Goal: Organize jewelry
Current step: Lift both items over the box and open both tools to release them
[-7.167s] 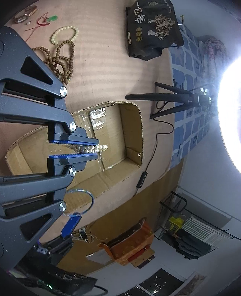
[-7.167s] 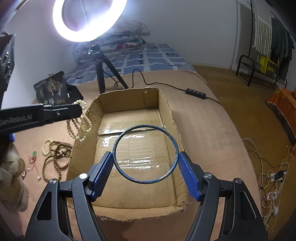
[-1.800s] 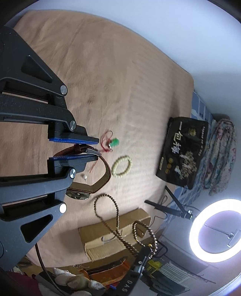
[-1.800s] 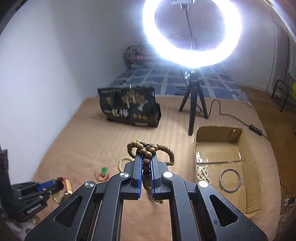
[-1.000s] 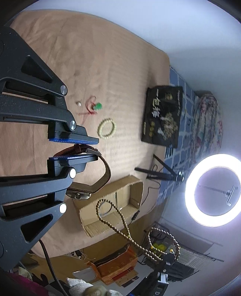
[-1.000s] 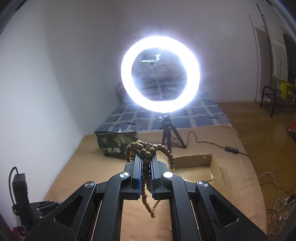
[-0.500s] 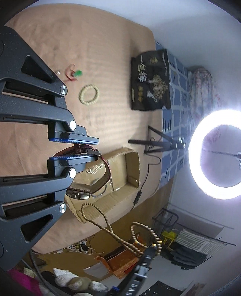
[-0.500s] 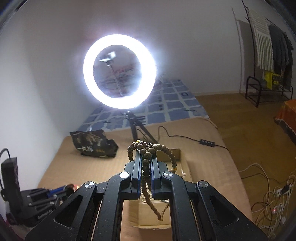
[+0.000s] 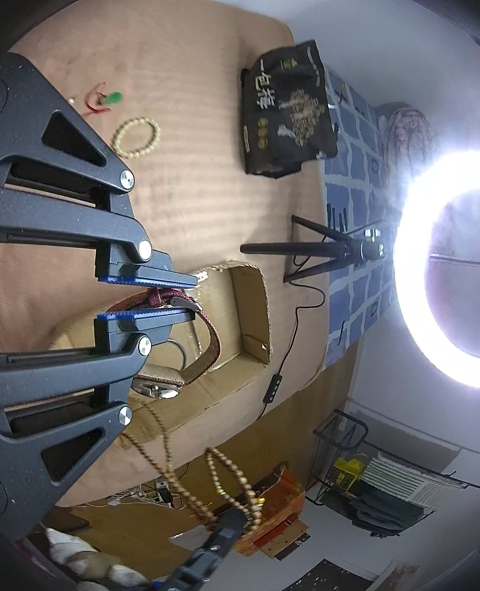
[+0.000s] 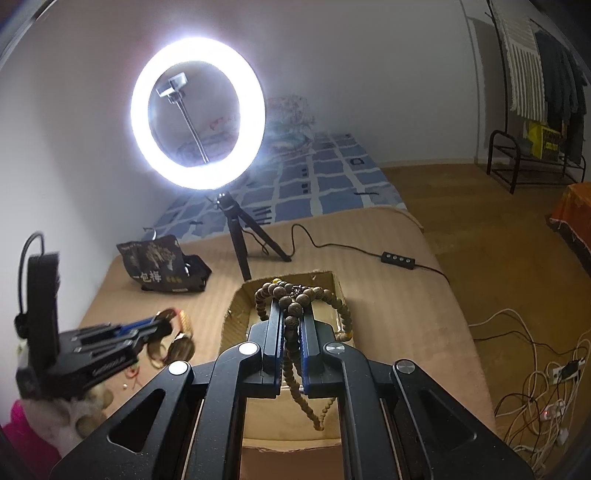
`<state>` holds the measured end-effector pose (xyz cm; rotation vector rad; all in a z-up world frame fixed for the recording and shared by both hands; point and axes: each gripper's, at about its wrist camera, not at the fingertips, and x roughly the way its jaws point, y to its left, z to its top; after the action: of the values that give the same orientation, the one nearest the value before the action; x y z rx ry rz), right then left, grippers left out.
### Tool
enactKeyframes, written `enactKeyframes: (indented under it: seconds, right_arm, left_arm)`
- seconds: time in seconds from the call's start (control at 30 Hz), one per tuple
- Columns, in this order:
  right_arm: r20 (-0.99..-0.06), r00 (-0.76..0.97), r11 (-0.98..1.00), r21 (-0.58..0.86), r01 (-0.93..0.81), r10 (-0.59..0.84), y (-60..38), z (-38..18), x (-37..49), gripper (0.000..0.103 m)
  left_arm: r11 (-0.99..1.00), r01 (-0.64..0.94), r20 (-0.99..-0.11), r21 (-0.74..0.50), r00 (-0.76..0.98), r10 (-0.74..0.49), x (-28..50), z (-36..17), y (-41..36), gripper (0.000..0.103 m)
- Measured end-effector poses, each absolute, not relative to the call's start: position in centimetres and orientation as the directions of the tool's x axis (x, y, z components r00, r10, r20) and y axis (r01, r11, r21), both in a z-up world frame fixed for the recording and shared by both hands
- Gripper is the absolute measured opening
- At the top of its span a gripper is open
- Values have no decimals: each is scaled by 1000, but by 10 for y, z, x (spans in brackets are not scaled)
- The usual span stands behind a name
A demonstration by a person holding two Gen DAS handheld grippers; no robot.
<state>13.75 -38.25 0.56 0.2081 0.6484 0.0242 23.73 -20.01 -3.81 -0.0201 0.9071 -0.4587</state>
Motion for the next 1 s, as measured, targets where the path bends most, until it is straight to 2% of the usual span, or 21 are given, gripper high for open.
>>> enactKeyframes:
  seconds: [0.77, 1.0]
  right_arm:
    - [-680, 714, 969, 247, 13, 164, -399, -66, 170, 6]
    - [-693, 705, 973, 230, 16, 153, -399, -69, 171, 8]
  left_arm:
    - [923, 350, -784, -158, 524, -333, 294, -83, -234, 9]
    - [921, 353, -772, -163, 535, -342, 296, -82, -235, 20]
